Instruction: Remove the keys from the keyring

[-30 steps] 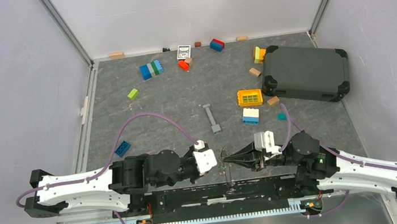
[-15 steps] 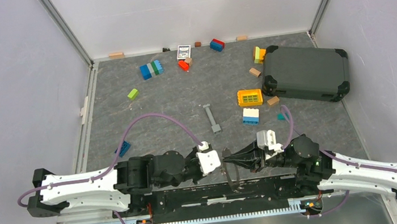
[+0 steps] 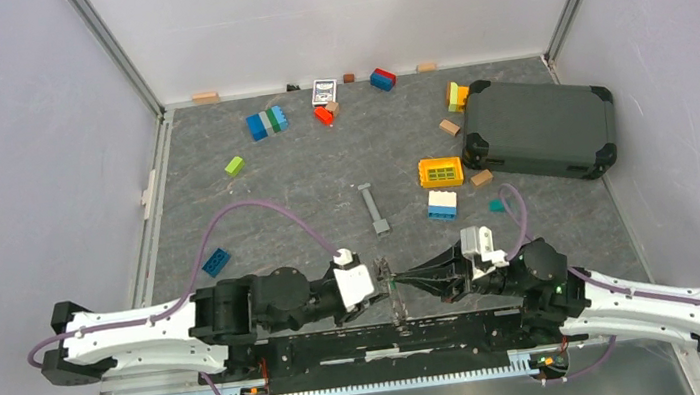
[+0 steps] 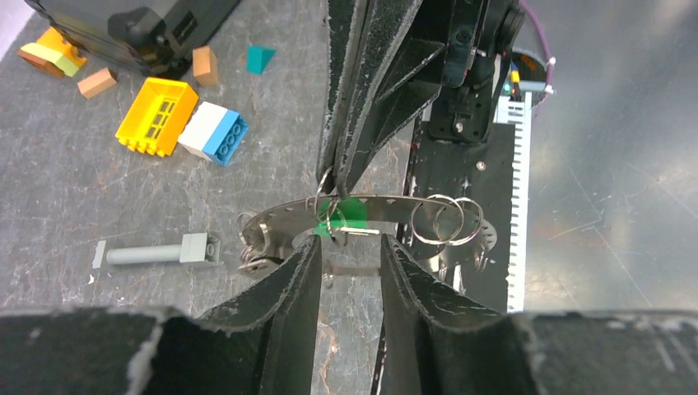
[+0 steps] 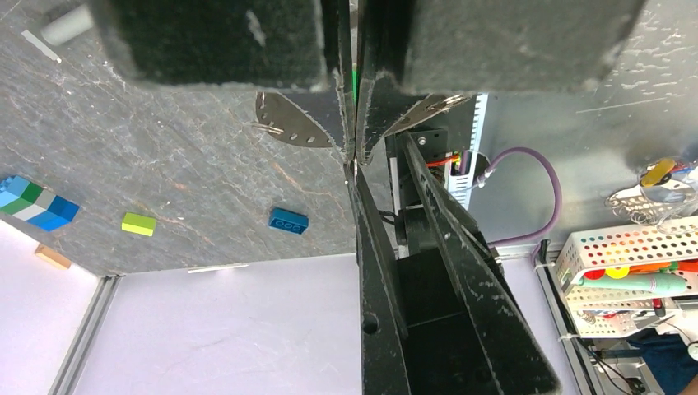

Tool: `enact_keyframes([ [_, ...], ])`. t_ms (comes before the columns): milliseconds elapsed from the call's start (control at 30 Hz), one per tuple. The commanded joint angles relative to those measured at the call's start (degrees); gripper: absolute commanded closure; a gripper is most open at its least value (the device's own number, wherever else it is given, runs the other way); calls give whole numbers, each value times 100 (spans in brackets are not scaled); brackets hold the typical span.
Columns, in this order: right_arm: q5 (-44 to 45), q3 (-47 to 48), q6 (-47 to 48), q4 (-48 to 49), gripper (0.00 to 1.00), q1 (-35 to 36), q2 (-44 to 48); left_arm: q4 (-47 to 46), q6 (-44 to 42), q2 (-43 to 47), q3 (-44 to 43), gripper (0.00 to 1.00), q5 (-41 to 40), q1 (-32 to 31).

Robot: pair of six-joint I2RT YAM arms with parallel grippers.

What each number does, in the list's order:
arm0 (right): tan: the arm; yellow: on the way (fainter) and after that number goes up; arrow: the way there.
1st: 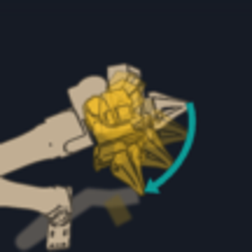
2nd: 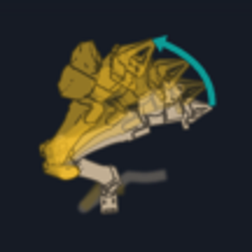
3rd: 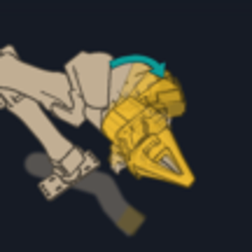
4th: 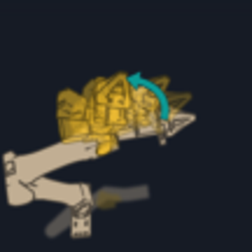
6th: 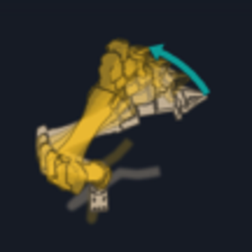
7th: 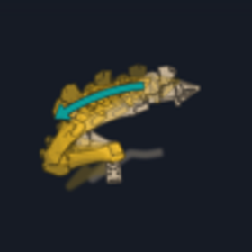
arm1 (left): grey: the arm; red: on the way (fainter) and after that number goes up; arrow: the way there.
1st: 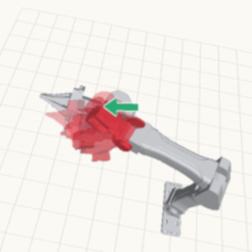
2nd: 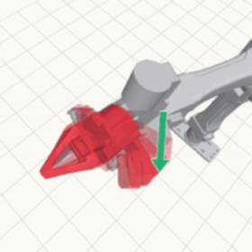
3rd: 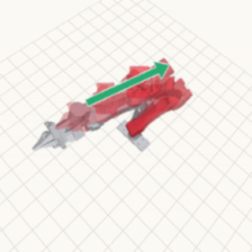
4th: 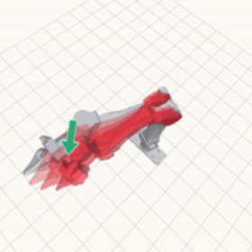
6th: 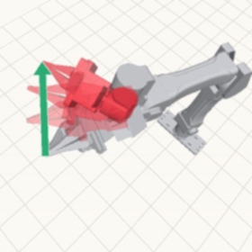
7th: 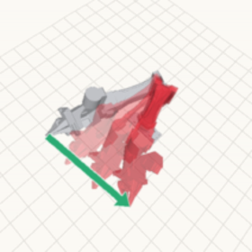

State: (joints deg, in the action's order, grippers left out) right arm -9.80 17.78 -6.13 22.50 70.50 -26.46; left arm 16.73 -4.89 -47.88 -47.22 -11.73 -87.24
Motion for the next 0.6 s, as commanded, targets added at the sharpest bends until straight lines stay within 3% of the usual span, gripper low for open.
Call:
enact_keyframes([
  [0,21,62,107,370,100,10,136,-492,242,413,124,60,-40,-12],
  [367,-535,4,391,483,100,8,287,-1653,310,1345,895,58,-105,-15],
  [567,-722,-158,350,835,100,8,340,-2581,329,1475,1278,59,428,-14],
])
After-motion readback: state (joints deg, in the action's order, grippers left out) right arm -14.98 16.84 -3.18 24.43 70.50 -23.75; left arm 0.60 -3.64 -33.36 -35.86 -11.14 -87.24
